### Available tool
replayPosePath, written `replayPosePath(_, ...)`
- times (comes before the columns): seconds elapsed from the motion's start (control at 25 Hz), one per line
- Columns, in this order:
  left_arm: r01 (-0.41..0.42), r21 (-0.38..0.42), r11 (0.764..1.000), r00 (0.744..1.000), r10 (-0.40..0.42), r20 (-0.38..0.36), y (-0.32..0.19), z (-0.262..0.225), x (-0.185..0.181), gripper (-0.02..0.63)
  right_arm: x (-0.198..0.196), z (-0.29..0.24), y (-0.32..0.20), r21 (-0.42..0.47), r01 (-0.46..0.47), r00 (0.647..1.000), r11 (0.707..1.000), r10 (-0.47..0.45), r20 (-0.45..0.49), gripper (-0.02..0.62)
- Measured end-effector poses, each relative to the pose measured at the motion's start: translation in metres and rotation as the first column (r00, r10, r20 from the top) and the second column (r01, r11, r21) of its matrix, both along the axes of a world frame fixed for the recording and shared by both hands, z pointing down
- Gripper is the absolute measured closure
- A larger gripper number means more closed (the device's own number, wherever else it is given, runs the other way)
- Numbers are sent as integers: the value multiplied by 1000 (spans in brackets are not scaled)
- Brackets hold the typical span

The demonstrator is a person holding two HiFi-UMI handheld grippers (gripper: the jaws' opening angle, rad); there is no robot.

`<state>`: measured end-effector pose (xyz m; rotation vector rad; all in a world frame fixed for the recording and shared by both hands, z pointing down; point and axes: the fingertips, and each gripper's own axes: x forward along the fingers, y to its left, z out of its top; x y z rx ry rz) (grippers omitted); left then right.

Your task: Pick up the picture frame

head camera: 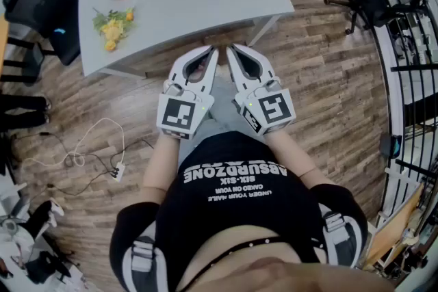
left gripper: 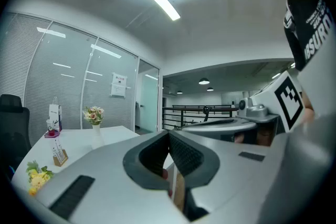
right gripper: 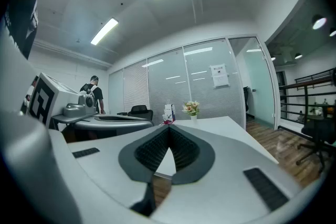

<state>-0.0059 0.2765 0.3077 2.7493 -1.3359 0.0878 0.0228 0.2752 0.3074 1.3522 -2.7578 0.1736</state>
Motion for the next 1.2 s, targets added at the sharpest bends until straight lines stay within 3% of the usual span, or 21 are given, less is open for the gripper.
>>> replayPosePath(0.56,-7,-57,998,1000,7,2,-27,11,10,591,18,16,-24,-56,-23,1000,998,22,-15,578)
replayPosePath(1.2,68,-202,977,996,-55,72,-218,57,12,591,29,53,-228,-134,29,1000,991,-29,1,578)
